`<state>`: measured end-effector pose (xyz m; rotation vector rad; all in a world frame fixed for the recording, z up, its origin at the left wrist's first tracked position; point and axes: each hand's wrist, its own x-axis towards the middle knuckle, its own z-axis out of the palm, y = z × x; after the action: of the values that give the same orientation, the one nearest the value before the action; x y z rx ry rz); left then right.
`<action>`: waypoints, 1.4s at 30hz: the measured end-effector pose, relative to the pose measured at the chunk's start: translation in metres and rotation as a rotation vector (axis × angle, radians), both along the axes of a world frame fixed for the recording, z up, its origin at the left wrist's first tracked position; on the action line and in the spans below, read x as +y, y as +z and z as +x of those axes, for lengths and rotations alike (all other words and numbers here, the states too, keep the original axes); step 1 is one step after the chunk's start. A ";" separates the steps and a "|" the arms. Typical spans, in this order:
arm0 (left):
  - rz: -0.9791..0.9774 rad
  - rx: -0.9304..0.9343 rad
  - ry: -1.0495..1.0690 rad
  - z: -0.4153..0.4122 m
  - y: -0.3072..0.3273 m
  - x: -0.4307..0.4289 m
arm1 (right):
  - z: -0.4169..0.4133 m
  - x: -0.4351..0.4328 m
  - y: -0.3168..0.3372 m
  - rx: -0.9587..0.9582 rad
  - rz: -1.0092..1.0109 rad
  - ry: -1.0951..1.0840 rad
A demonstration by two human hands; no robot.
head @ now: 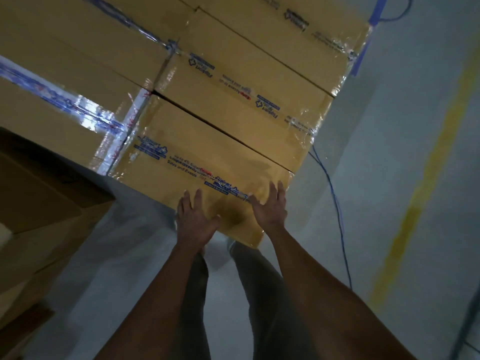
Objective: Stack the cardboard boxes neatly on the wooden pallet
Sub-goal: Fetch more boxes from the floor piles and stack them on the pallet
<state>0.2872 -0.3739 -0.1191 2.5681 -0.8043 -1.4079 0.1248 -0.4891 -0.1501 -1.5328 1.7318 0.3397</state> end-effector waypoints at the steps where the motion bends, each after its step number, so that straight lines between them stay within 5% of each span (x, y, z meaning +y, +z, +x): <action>1: 0.001 -0.020 0.003 -0.001 0.008 -0.003 | -0.004 0.000 0.007 -0.010 0.009 0.017; 20: 0.002 -0.143 0.338 -0.091 0.186 0.100 | -0.032 0.052 0.188 -0.103 0.058 0.542; 34: -0.080 -0.266 0.663 -0.185 0.255 0.346 | -0.041 0.299 0.269 -0.295 -0.046 0.995; 39: -0.060 -0.303 0.827 -0.216 0.269 0.437 | -0.059 0.365 0.274 -0.192 -0.058 1.610; 42: -0.091 -0.350 0.840 -0.220 0.273 0.457 | -0.047 0.375 0.299 -0.149 -0.072 1.491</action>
<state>0.0677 0.0836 0.1538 2.5925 0.2098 -0.6613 0.0778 -0.1138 0.1485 -2.5564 0.1877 0.8276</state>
